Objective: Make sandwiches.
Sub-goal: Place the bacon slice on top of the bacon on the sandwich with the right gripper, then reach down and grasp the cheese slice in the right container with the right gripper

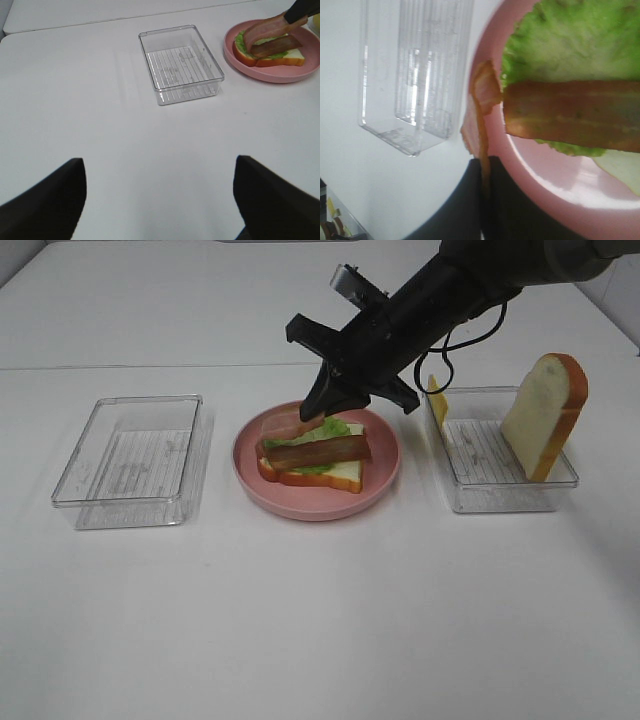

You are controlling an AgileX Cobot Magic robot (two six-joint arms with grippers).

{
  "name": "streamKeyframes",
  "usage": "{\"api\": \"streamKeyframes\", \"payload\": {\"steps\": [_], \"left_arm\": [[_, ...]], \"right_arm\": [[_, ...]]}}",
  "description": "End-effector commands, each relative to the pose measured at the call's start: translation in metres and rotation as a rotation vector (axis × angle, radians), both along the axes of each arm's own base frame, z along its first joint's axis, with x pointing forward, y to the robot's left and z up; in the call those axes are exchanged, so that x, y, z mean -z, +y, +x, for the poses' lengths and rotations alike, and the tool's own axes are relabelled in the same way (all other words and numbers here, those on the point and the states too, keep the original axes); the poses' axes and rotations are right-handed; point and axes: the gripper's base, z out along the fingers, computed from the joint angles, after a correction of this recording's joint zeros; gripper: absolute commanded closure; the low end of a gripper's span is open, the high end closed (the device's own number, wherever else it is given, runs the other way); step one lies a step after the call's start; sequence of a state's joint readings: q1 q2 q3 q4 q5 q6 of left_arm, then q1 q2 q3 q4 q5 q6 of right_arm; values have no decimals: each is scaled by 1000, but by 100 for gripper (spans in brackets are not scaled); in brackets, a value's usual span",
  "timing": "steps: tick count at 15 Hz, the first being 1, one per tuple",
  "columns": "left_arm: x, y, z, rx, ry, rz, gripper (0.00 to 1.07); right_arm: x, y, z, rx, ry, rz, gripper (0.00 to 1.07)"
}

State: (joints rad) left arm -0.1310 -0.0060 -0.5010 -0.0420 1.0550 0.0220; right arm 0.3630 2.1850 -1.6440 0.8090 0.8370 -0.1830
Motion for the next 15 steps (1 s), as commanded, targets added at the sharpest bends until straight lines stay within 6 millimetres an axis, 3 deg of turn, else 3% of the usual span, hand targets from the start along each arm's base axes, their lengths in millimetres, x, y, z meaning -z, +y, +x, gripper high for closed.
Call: {"api": "streamKeyframes", "payload": {"steps": [1,3,4,6,8,15], "left_arm": [[0,0,-2,-3,-27,-2,30],[0,0,-2,-3,-27,-2,30],[0,0,-2,-3,-27,-2,30],[0,0,-2,-3,-27,-2,30],[0,0,-2,-3,-27,-2,30],[0,0,-2,-4,-27,-3,30]], "right_arm": [[3,-6,0,-2,16,-75,107],[4,-8,0,-10,8,-94,96],[4,-8,0,-8,4,-95,71],[3,-8,1,-8,-11,-98,35],[-2,-10,1,-30,-50,-122,27],[-60,-57,10,-39,-153,-313,30]]}}
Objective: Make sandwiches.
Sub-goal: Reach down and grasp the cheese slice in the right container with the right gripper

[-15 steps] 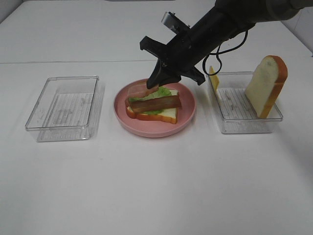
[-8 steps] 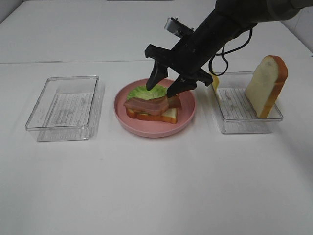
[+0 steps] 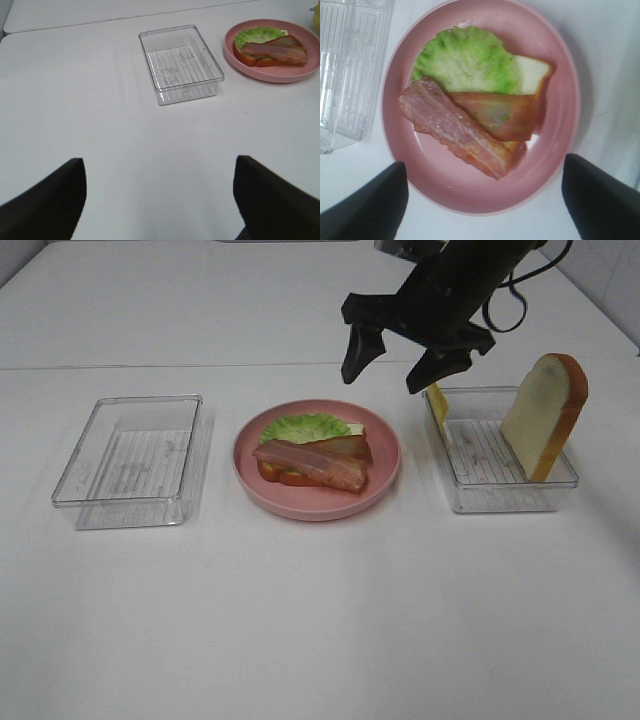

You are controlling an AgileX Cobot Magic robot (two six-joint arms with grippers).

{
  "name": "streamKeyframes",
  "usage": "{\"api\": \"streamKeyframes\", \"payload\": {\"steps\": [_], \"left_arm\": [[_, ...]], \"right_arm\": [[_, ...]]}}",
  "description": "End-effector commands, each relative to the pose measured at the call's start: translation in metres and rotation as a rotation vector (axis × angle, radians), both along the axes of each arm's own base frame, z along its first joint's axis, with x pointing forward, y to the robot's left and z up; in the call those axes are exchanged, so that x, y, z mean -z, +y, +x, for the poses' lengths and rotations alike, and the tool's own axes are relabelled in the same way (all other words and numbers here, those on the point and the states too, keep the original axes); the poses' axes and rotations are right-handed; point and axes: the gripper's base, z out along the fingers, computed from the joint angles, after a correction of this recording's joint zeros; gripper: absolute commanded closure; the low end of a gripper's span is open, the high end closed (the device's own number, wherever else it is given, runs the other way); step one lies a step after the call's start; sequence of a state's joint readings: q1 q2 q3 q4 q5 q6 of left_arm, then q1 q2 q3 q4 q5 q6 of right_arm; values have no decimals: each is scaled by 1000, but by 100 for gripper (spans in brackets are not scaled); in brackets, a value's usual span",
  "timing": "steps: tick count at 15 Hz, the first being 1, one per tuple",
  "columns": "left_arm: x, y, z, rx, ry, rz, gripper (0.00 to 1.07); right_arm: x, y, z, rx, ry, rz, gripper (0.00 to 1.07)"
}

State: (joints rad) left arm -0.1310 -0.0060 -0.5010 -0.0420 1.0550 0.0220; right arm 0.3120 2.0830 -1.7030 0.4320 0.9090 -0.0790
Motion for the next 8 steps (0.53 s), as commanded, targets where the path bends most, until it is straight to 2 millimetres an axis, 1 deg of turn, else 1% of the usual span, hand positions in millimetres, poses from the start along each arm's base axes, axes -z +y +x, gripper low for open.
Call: {"api": "streamKeyframes", "payload": {"steps": [1,2,3,4,6,7,8], "left_arm": [[0,0,-2,-4,-27,-3,30],[0,0,-2,-4,-27,-3,30],[0,0,-2,-4,-27,-3,30],[0,0,-2,-4,-27,-3,30],[0,0,-2,-5,-26,-6,30],[0,0,-2,-5,-26,-6,30],[0,0,-2,-5,-26,-6,30]], "right_arm": [[-24,-19,8,8,-23,-63,31],[-35,-32,15,59,-42,-98,31],[-37,-34,17,70,-53,-114,31],[-40,-44,22,99,-70,-134,31],[-37,-53,34,123,-75,-129,37],[-29,-57,42,132,-71,-132,40],[-26,-56,44,130,-72,-131,40]]}}
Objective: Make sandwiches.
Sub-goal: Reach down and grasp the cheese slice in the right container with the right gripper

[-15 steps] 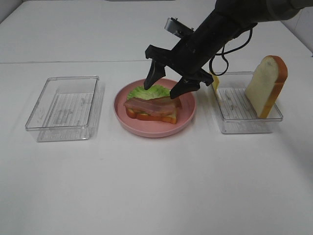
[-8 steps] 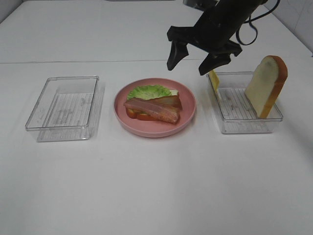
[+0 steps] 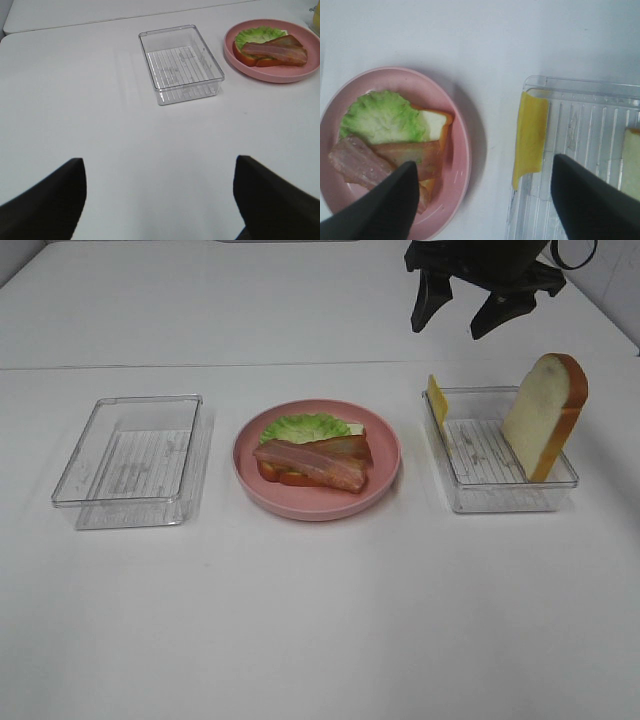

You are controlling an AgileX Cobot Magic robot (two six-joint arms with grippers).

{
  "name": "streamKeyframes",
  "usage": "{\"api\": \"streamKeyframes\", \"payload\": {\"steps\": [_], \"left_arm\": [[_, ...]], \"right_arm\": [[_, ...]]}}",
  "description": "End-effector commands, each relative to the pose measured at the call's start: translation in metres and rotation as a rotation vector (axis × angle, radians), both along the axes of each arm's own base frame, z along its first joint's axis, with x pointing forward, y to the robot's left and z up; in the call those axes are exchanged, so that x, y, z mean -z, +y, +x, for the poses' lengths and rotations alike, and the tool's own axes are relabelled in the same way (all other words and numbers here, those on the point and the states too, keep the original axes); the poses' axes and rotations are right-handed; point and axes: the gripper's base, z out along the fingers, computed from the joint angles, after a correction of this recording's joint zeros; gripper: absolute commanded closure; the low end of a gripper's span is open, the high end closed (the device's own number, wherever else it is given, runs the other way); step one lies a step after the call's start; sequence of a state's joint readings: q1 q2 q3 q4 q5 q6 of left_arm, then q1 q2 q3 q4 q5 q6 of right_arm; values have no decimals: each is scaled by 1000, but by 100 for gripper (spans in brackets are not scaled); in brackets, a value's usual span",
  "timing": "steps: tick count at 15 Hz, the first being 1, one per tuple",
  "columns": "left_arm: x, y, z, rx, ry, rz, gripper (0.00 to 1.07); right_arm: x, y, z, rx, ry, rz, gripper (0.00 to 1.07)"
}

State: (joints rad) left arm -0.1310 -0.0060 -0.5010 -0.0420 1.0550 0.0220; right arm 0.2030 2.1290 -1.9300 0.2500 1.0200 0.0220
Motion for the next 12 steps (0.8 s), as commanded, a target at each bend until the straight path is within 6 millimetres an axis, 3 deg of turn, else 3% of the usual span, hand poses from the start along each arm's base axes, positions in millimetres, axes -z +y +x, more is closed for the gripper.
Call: {"api": "streamKeyframes", "payload": {"steps": [1,6,10,12], "left_arm": [[0,0,-2,-5,-26,-6,30],[0,0,-2,-5,-26,-6,30],[0,0,-2,-5,-26,-6,30],[0,0,-2,-5,-26,-6,30]], "right_arm": [[18,-2,12,2,17,-22,42],[68,-3,31,-3,78,-81,45],[89,-5,34,-8,106,-123,49],[90,-6,36,2,94,-127,55]]}}
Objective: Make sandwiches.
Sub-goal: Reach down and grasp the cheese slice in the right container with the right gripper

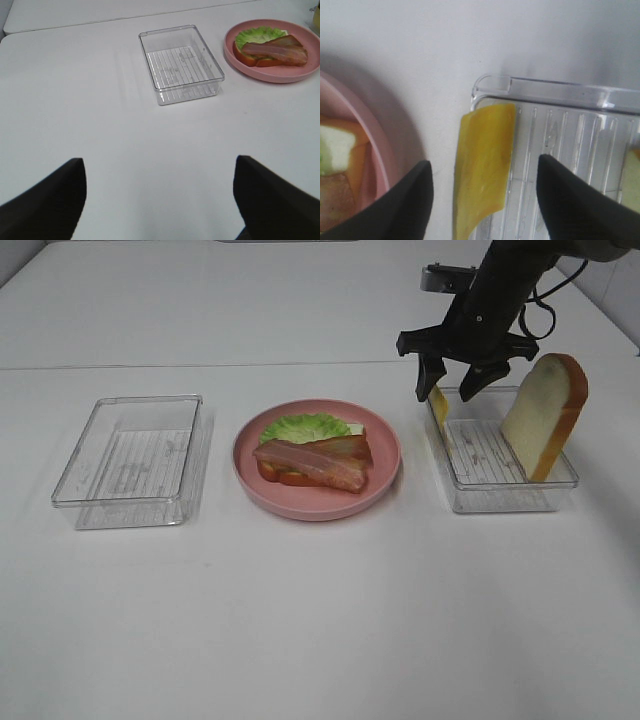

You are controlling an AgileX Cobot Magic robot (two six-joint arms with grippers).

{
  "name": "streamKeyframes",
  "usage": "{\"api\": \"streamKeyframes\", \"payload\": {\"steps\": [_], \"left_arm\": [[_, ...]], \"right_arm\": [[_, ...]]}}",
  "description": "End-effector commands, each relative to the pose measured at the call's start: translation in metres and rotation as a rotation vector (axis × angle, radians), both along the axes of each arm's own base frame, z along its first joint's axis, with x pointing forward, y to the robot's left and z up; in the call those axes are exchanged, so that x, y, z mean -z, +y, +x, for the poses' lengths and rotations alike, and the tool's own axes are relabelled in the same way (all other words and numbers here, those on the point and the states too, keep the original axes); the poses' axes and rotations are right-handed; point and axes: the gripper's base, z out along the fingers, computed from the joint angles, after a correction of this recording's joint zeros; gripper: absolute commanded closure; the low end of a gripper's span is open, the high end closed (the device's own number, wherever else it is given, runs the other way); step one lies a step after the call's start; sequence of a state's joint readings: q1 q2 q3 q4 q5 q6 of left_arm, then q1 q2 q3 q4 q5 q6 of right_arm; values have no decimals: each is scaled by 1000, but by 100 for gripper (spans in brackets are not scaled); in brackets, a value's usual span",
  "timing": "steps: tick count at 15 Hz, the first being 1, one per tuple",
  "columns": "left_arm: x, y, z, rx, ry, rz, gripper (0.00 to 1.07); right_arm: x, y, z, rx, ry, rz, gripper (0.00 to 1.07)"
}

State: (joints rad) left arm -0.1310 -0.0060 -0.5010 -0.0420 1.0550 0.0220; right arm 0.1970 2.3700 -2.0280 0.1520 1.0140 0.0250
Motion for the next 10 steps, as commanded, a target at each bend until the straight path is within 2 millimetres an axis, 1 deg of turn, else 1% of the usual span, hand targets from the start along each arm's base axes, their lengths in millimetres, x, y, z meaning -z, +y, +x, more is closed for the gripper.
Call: {"api": "streamKeyframes", "payload": {"steps": [1,2,5,7,10], "left_arm": [[0,0,-2,-5,-26,-6,30],[0,0,-2,-5,-26,-6,30],[0,0,-2,-5,-26,-6,30],[0,0,-2,-5,-26,-5,30],[0,0,-2,-5,-26,-5,30]], "right_arm": [[0,-2,3,13,-23,-6,57],[0,-1,3,13,-27,-4,60],[-1,-1,4,13,-35,-3,60],[-1,-1,4,12,-33,-3,63],[-1,-1,3,13,-31,-2,64]]}}
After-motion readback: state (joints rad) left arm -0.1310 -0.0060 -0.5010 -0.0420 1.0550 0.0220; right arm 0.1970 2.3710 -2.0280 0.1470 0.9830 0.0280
